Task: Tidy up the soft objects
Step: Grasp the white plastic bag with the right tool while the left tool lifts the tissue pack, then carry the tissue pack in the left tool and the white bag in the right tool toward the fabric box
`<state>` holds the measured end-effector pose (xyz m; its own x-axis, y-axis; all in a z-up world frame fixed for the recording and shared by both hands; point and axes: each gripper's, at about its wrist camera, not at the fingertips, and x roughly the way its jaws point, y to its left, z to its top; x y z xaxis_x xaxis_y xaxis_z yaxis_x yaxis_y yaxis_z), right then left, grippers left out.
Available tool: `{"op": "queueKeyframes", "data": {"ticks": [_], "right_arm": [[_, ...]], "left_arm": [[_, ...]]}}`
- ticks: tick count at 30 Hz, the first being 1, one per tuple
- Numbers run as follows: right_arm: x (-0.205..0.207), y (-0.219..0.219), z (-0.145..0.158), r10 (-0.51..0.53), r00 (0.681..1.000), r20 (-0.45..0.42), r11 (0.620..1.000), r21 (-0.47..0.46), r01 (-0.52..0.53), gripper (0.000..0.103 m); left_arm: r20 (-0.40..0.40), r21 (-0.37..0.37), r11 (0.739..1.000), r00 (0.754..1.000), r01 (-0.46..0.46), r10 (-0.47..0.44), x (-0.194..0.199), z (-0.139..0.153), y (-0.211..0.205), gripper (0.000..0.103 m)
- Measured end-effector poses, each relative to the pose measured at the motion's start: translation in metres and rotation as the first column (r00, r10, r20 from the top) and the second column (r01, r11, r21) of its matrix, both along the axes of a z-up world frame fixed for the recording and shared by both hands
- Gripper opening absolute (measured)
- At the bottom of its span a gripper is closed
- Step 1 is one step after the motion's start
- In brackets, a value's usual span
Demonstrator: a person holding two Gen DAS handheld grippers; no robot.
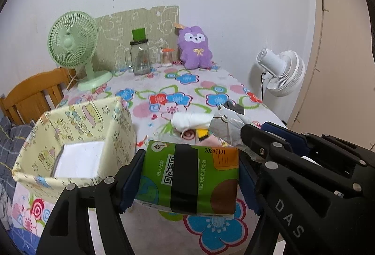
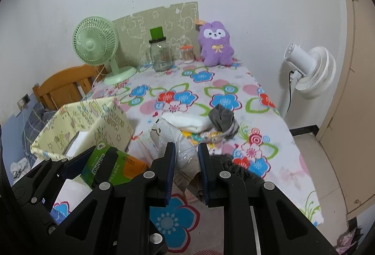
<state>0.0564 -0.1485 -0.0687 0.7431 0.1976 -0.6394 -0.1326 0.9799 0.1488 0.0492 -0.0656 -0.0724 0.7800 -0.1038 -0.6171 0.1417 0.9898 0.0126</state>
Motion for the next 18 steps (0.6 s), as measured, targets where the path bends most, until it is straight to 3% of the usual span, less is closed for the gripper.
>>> {"op": "queueKeyframes", "data": {"ticks": [18], "right_arm": [[0.003, 0.001, 0.043, -0.023, 0.998, 0.066, 1.000, -0.001, 0.023, 0.022]], "left_arm": [[0.064, -0.012, 1.000, 0.998, 0.026, -0.026, 0.003, 0.038, 0.005, 0.075]]}}
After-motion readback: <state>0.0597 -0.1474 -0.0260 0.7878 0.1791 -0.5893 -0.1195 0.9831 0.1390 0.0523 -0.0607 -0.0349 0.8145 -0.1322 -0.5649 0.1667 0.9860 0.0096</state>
